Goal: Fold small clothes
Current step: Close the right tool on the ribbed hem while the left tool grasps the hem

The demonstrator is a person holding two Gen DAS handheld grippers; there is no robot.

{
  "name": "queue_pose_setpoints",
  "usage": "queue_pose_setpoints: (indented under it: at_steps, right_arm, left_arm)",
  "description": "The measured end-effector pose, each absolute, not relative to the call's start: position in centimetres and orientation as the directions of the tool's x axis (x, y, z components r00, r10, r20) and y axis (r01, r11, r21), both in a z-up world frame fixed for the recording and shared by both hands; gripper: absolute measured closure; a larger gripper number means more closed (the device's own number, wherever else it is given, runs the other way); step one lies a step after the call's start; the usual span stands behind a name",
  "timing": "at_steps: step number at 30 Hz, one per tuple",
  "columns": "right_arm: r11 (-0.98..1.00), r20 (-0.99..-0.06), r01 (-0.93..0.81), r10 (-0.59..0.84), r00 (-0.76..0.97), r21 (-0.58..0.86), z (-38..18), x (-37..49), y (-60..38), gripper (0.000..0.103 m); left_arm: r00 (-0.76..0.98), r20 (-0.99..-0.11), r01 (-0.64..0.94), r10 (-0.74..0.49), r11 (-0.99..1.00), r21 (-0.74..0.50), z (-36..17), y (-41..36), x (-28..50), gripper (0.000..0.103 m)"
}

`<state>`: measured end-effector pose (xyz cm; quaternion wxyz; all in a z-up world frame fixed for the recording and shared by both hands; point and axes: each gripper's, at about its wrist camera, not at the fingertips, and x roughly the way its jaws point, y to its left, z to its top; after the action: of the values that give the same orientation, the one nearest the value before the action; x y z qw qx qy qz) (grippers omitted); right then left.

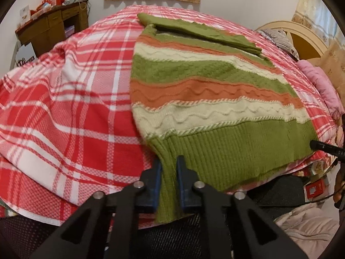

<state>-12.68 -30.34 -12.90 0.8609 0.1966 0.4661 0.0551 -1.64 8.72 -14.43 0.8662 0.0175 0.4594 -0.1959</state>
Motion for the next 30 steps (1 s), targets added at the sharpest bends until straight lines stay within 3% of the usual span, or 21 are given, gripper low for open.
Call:
queue_pose_setpoints:
  at_steps: [3,11,22,24,29,30]
  right_arm:
    - [0.87,-0.712,0.062,0.357,0.604,0.489,-11.3,-12.8,-31.1,0.098]
    - [0.868,-0.625,-0.01,0.365,0.69,0.496,-5.8,-7.5,-31.5,0.098]
    - [0.911,-0.668,0.111,0.203,0.716,0.396,-6.4,2.9,-34.2,0.098]
    - [0.909,-0.687,0.144,0.184,0.703,0.391,-7.4,4.0,-34.8,0.098]
    - [0.917,-0.732,0.164,0.172,0.659,0.363,-9.8,5.1,-34.9,0.098]
    - [0.916,-0.733,0.166,0.173,0.658,0.365,-10.0,5.2,-35.0,0.098]
  left_arm:
    - [0.5,-0.787,0.371,-0.362,0.91,-0.183,-13.2,8.6,-1.5,0.091]
    - [0.55,-0.711,0.428,-0.437,0.879,-0.209,-7.9,6.2,2.7,0.094]
    - [0.643,-0.679,0.384,-0.355,0.916,-0.116,-4.8,6.0,11.2,0.093]
    - [0.641,-0.675,0.41,-0.365,0.906,-0.101,-4.7,6.9,11.2,0.089]
    - [0.578,-0.706,0.551,-0.408,0.834,-0.031,-6.0,7.8,9.5,0.052]
    - [0.553,-0.72,0.586,-0.419,0.81,-0.021,-6.3,7.5,9.2,0.049]
